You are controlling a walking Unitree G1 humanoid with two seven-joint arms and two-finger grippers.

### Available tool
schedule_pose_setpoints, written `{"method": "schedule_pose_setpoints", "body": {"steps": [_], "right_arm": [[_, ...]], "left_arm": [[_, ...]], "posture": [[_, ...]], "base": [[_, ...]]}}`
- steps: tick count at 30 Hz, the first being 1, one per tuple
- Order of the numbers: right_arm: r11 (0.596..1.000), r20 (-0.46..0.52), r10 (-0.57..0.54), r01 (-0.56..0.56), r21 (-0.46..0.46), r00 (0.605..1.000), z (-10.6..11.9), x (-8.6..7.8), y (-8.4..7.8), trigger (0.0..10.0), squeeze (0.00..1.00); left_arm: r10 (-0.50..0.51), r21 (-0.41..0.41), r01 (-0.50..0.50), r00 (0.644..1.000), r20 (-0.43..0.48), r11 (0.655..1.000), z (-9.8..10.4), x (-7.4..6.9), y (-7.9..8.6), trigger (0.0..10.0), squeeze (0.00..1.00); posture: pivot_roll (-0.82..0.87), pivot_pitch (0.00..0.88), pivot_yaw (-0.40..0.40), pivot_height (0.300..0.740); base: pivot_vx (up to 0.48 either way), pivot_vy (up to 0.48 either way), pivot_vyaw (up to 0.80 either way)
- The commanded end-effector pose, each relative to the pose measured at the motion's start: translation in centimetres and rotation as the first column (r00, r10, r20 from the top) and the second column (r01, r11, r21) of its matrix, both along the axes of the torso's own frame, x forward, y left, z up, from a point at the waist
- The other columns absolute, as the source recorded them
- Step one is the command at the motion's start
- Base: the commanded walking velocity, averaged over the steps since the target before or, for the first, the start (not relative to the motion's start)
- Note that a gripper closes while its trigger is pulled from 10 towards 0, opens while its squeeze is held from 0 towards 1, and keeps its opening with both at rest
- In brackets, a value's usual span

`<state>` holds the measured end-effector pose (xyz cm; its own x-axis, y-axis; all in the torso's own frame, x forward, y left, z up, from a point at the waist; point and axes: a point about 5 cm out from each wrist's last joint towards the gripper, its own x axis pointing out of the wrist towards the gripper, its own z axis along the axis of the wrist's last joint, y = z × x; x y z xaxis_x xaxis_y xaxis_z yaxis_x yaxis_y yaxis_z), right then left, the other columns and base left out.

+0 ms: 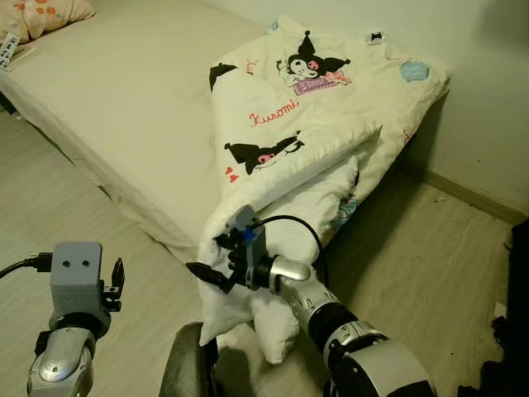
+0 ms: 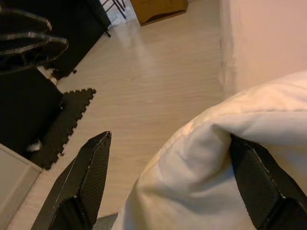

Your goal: Clean up the room

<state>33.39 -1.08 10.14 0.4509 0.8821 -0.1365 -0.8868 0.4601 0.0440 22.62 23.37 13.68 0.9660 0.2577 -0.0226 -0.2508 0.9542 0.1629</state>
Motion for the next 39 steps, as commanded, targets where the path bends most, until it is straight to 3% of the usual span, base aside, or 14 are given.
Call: {"method": "schedule_pose_setpoints", "body": {"steps": [1, 7, 8, 10, 12, 14, 16, 18, 22, 24, 28, 29, 30, 39], "right_arm": [[1.0, -0.024, 0.014, -0.014, -0.003, 1.0, -1.0, -0.8, 0.7, 10.0, 0.0], [0.981, -0.033, -0.17, 0.173, 0.087, 0.985, 0.0, 0.6, -1.0, 10.0, 0.0], [0.921, -0.031, -0.354, 0.355, 0.162, 0.935, 1.1, 2.0, -2.9, 10.0, 0.0], [0.665, -0.119, -0.694, 0.695, 0.274, 0.71, 2.6, 4.2, -8.0, 10.0, 0.0], [0.665, -0.119, -0.694, 0.695, 0.274, 0.71, 2.6, 4.2, -8.0, 10.0, 0.0], [0.431, -0.161, -0.861, 0.86, 0.274, 0.483, 2.4, 4.5, -12.2, 10.0, 0.0], [0.431, -0.161, -0.861, 0.86, 0.274, 0.483, 2.4, 4.5, -12.2, 10.0, 0.0], [0.279, -0.194, -0.923, 0.925, 0.259, 0.333, 1.9, 4.2, -15.0, 10.0, 0.0], [0.222, -0.211, -0.938, 0.945, 0.24, 0.274, 1.6, 4.0, -16.1, 10.0, 0.0], [0.154, -0.277, -0.939, 0.969, 0.194, 0.205, 1.0, 3.9, -17.6, 10.0, 0.0], [0.15, -0.37, -0.906, 0.974, 0.17, 0.204, 0.7, 4.0, -17.9, 10.0, 0.07], [0.151, -0.394, -0.895, 0.974, 0.169, 0.207, 0.6, 4.1, -18.0, 10.0, 0.9], [0.156, -0.423, -0.878, 0.97, 0.187, 0.223, 0.7, 4.2, -17.9, 10.0, 1.0], [0.216, -0.583, -0.729, 0.929, 0.301, 0.358, 0.7, 4.4, -16.8, 10.0, 1.0]], "left_arm": [[0.022, 0.027, -0.022, 0.999, -0.026, 0.999, -0.4, -0.3, 0.6, 10.0, 0.0], [0.022, 0.023, -0.022, 1.0, -0.019, 0.999, -0.3, -0.2, 0.6, 10.0, 0.0], [0.02, 0.019, -0.02, 1.0, -0.014, 1.0, -0.2, -0.2, 0.5, 10.0, 0.0], [0.01, 0.01, -0.01, 1.0, -0.006, 1.0, -0.2, 0.1, 0.3, 10.0, 0.0], [0.01, 0.01, -0.01, 1.0, -0.006, 1.0, -0.2, 0.1, 0.3, 10.0, 0.0], [-0.007, 0.001, 0.007, 1.0, -0.001, 1.0, -0.2, 0.3, -0.1, 10.0, 0.0], [-0.007, 0.001, 0.007, 1.0, -0.001, 1.0, -0.2, 0.3, -0.1, 10.0, 0.0], [-0.024, -0.006, 0.024, 1.0, 0.004, 1.0, -0.3, 0.6, -0.6, 10.0, 0.0], [-0.029, -0.008, 0.029, 1.0, 0.006, 1.0, -0.2, 0.7, -0.7, 10.0, 0.0], [-0.036, -0.007, 0.036, 0.999, 0.008, 0.999, -0.2, 0.7, -0.7, 10.0, 0.0], [-0.037, -0.003, 0.037, 0.999, 0.01, 0.999, -0.1, 0.7, -0.5, 10.0, 0.0], [-0.037, -0.002, 0.037, 0.999, 0.012, 0.999, -0.1, 0.7, -0.5, 10.0, 0.0], [-0.037, 0.0, 0.037, 0.999, 0.014, 0.999, 0.0, 0.6, -0.4, 10.0, 0.0], [-0.036, 0.015, 0.035, 0.999, 0.015, 0.999, 0.2, 0.3, -0.2, 10.0, 0.0]], "posture": [[0.17, 0.309, 0.073, 0.582], [0.17, 0.302, 0.07, 0.582], [0.16, 0.297, 0.072, 0.582], [0.16, 0.294, 0.075, 0.582], [0.16, 0.294, 0.075, 0.582], [0.16, 0.294, 0.075, 0.582], [0.16, 0.294, 0.075, 0.582], [0.15, 0.279, 0.092, 0.582], [0.15, 0.279, 0.092, 0.582], [0.15, 0.278, 0.093, 0.582], [0.16, 0.278, 0.094, 0.582], [0.16, 0.278, 0.091, 0.582], [0.17, 0.278, 0.09, 0.582], [0.18, 0.285, 0.09, 0.582]], "base": [[0.0, 0.0, 0.0], [0.0, 0.0, 0.0], [0.0, 0.0, 0.0], [0.0, 0.0, 0.0], [0.0, 0.0, 0.0], [0.0, 0.0, 0.0], [0.0, 0.0, 0.0], [0.0, 0.0, 0.0], [0.0, 0.0, 0.0], [0.0, 0.0, 0.0], [0.0, 0.0, 0.0], [0.0, 0.0, 0.0], [0.0, 0.0, 0.0], [0.0, 0.0, 0.0]]}}
